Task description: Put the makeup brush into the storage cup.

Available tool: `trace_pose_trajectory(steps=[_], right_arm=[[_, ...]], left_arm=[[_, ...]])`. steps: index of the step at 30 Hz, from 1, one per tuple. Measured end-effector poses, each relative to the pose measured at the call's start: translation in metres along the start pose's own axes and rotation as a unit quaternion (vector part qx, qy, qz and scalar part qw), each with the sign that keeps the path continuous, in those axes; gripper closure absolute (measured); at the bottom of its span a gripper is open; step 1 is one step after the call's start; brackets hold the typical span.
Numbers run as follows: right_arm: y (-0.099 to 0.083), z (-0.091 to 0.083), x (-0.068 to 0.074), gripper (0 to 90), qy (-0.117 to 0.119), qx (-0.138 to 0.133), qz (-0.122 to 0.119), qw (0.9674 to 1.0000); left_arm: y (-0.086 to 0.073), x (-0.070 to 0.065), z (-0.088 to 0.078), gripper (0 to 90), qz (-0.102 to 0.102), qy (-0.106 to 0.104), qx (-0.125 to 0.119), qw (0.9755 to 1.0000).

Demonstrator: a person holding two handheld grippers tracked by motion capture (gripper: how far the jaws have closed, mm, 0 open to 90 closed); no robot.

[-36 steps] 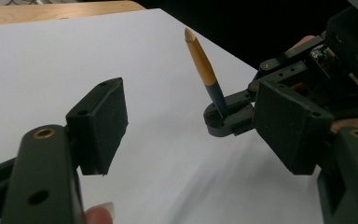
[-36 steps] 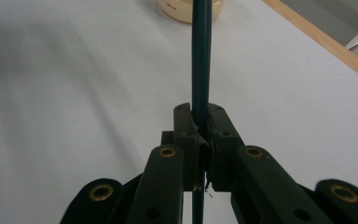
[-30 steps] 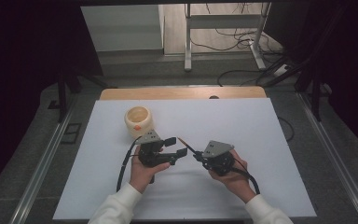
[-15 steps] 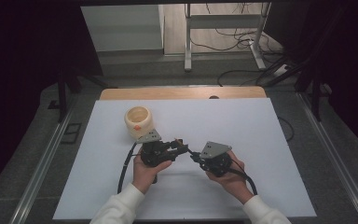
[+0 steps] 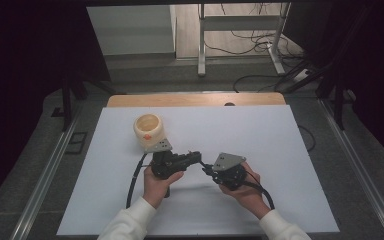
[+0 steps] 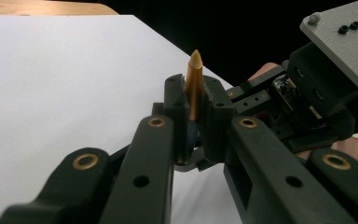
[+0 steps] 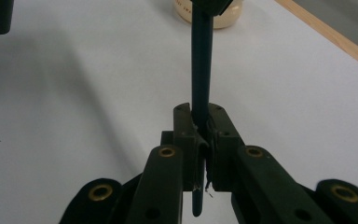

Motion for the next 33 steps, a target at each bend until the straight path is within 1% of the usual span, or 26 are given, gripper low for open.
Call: trace_pose_trajectory(steps=[3, 4, 5, 6, 7, 8, 9, 11, 13, 14, 15, 19, 23, 29, 33], right_arm=[[0.0, 0.0, -0.001, 83.2, 0.003, -0.001, 0.003, 1.0], [0.0, 0.0, -0.001, 81.2, 0.006, -0.003, 0.007, 1.0], [-0.001, -0.001, -0.002, 73.5, 0.006, -0.012, 0.015, 0.9998], [-0.001, -0.001, -0.002, 73.5, 0.006, -0.012, 0.015, 0.9998], [-0.001, -0.002, -0.004, 63.8, -0.001, -0.016, 0.027, 0.9995], [-0.001, -0.002, -0.004, 63.8, -0.001, -0.016, 0.027, 0.9995], [-0.001, -0.003, -0.005, 58.8, -0.004, -0.019, 0.033, 0.9992], [-0.001, -0.005, -0.008, 50.0, -0.01, -0.021, 0.039, 0.999], [-0.002, -0.007, -0.01, 44.1, -0.009, -0.025, 0.044, 0.9987], [-0.002, -0.01, -0.012, 38.7, -0.008, -0.027, 0.05, 0.9984], [-0.002, -0.01, -0.012, 38.7, -0.008, -0.027, 0.05, 0.9984], [-0.003, -0.014, -0.014, 32.2, -0.001, -0.03, 0.061, 0.9977], [-0.006, -0.017, -0.016, 28.7, -0.002, -0.026, 0.064, 0.9976], [-0.011, -0.022, -0.021, 27.7, -0.008, -0.024, 0.073, 0.997], [-0.013, -0.026, -0.025, 26.4, -0.008, -0.024, 0.08, 0.9965]], left_arm=[[0.0, 0.0, -0.001, 83.6, -0.001, 0.0, 0.001, 1.0], [0.0, 0.0, -0.001, 83.7, 0.0, 0.003, 0.0, 1.0], [0.001, 0.0, -0.003, 83.7, 0.002, 0.007, 0.0, 1.0], [0.001, 0.0, -0.003, 83.7, 0.002, 0.007, 0.0, 1.0], [0.001, 0.001, -0.004, 83.7, 0.002, 0.009, -0.003, 1.0], [0.001, 0.001, -0.004, 83.7, 0.002, 0.009, -0.003, 1.0], [0.002, 0.001, -0.005, 83.7, 0.002, 0.01, -0.003, 0.9999], [0.002, 0.001, -0.006, 83.7, 0.003, 0.012, -0.006, 0.9999], [0.003, 0.001, -0.008, 83.7, 0.005, 0.016, -0.007, 0.9998], [0.003, 0.001, -0.009, 83.8, 0.006, 0.017, -0.009, 0.9998], [0.003, 0.001, -0.009, 83.7, 0.006, 0.017, -0.009, 0.9998], [0.004, 0.001, -0.011, 83.7, 0.006, 0.017, -0.012, 0.9998], [0.006, 0.002, -0.015, 83.8, 0.005, 0.021, -0.016, 0.9996], [0.007, 0.004, -0.021, 83.7, 0.003, 0.023, -0.022, 0.9995], [0.008, 0.005, -0.023, 83.8, 0.002, 0.023, -0.025, 0.9994]])
Point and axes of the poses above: each handheld gripper's, and its own axes: z roughly forward along the jaws, y roughly out of its top, x roughly to its left, the point moved 3 cm from there along z, roughly forward along the jaws, and after that the axes turned 3 degrees about -y, right-handed, at the moved point
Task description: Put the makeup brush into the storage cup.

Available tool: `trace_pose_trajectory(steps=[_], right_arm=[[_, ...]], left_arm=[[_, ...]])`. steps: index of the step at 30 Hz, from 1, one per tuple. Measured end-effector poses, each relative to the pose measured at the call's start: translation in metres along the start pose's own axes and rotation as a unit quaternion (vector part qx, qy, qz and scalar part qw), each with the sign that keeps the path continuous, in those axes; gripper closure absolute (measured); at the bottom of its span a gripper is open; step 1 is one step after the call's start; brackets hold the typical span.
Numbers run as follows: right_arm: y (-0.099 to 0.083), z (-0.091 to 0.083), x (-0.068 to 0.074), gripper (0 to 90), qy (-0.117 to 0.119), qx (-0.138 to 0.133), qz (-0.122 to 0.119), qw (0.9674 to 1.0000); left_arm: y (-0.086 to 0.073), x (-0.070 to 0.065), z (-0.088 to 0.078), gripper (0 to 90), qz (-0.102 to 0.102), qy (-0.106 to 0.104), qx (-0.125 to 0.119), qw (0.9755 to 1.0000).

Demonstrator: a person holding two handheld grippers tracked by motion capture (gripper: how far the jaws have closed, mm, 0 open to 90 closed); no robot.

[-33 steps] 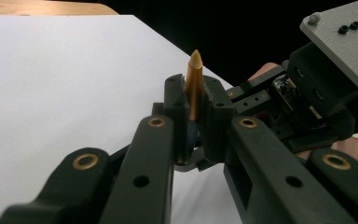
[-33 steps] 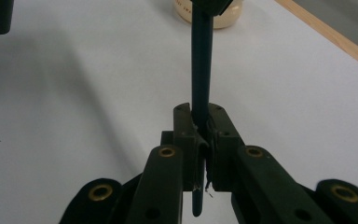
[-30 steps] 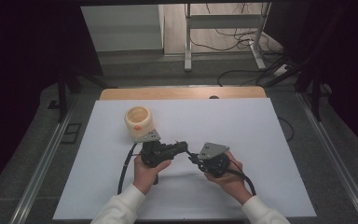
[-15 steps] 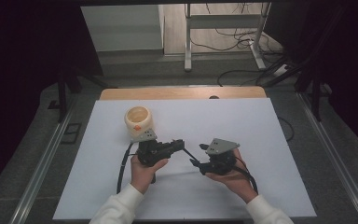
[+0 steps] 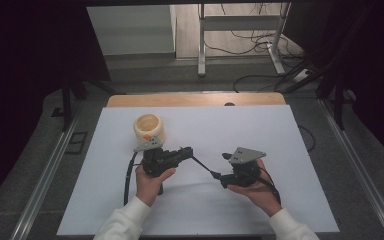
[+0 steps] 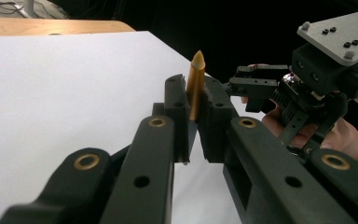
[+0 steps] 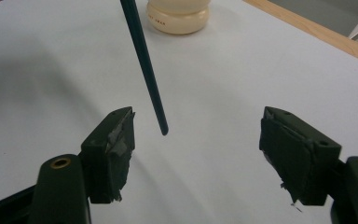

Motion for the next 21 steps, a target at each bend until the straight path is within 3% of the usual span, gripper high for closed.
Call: trace_pose_trajectory(steps=[21], right_arm=[[-0.028, -0.025, -0.017, 22.8, -0.022, 0.014, 0.041, 0.9988]], left_arm=[[0.004, 0.004, -0.01, 83.7, -0.003, 0.006, -0.01, 0.9999]])
Point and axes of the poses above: each handheld gripper's, and its own axes: z roughly forward along the jaws, y roughly out of its top, x roughly to its left, the point moved 3 cm from there along z, roughly forward along the jaws, and after that the axes turned 3 degrees about -y, right-handed, at the moved point
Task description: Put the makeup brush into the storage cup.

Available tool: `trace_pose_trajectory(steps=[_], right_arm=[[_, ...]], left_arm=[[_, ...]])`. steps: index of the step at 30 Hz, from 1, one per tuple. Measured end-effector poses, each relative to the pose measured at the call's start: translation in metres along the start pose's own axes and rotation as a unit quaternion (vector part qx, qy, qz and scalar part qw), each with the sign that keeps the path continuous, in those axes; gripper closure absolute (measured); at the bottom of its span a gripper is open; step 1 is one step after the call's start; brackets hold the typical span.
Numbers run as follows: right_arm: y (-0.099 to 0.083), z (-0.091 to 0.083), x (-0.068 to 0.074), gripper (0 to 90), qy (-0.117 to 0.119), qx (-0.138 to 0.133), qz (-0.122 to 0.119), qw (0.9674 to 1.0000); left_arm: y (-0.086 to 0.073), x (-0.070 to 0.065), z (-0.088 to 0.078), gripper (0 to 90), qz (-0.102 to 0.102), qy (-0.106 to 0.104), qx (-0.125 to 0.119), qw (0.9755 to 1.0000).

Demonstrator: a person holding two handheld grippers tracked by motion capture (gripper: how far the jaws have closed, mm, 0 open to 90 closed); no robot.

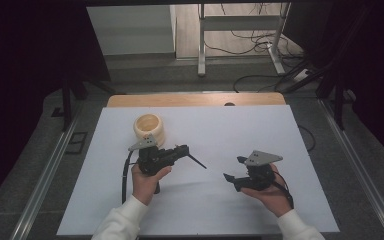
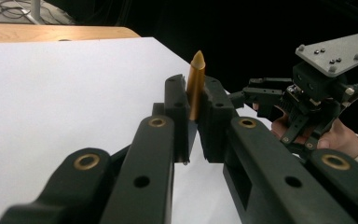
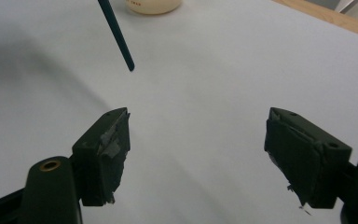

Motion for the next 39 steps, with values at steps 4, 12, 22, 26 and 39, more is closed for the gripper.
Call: trace_pose_trajectory(steps=[4, 12, 22, 26, 39], right_arm=[[-0.006, -0.004, 0.0, 22.8, -0.003, 0.003, 0.006, 1.0], [-0.025, -0.02, -0.007, 22.8, -0.02, 0.012, 0.025, 0.9994], [-0.039, -0.031, -0.021, 23.3, -0.038, 0.012, 0.036, 0.9985], [-0.039, -0.027, -0.021, 23.3, -0.035, 0.018, 0.03, 0.9988], [-0.041, -0.025, -0.024, 23.5, -0.037, 0.017, 0.032, 0.9986]], left_arm=[[0.001, 0.0, -0.002, 83.7, 0.0, -0.001, -0.002, 1.0], [0.004, 0.0, -0.008, 83.7, 0.001, 0.002, -0.01, 0.9999], [0.005, -0.001, -0.01, 83.8, 0.002, 0.002, -0.012, 0.9999], [0.007, -0.002, -0.014, 83.7, 0.002, 0.003, -0.015, 0.9999], [0.02, -0.001, -0.025, 83.7, -0.006, 0.005, -0.035, 0.9994]])
Point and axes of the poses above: each handheld gripper's, and its own axes: z roughly forward along the jaws, y roughly out of its top, x roughly to its left, the point moved 3 cm from there along z, roughly forward along the jaws, and after that the axes turned 3 degrees about -y, right-handed, at the moved point
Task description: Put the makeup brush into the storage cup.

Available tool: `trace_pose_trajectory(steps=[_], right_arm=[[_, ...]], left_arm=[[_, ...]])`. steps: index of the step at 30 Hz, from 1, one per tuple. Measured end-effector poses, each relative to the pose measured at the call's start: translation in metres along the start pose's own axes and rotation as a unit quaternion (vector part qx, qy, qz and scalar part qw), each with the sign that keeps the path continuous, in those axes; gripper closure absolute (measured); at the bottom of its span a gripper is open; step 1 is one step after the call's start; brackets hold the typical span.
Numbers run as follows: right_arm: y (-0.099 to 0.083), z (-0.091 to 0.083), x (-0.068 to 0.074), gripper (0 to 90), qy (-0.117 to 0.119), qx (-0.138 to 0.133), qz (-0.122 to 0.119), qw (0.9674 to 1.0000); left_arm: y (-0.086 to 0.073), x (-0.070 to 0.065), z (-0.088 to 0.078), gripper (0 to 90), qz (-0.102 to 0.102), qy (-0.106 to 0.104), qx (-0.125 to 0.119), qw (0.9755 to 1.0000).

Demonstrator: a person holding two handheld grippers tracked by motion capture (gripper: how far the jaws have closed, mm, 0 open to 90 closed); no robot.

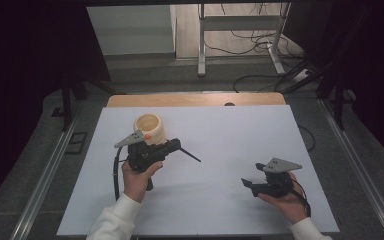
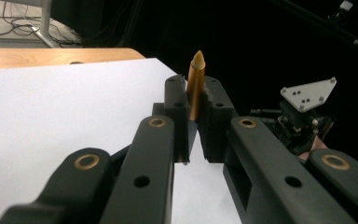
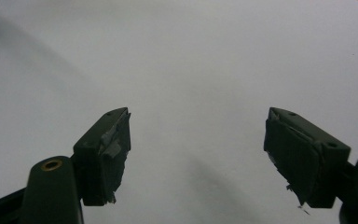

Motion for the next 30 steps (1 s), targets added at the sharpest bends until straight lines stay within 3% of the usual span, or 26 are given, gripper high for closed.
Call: trace_pose_trajectory(steps=[11, 30], right_arm=[[-0.001, 0.001, -0.005, 23.6, -0.004, 0.003, 0.008, 1.0], [-0.001, 0.003, -0.005, 23.5, -0.004, 0.009, 0.007, 0.9999]], left_arm=[[0.011, -0.001, -0.001, 83.7, 0.006, 0.011, 0.004, 0.9999], [0.024, 0.014, -0.014, 83.7, 0.007, 0.04, 0.0, 0.9992]])
Point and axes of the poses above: each handheld gripper's, and its own axes: z roughly forward along the jaws, y roughly out of its top, x roughly to its left, the point moved 3 cm from there along z, roughly forward along the jaws, and after that the axes turned 3 degrees about -y, right-handed, at the moved point
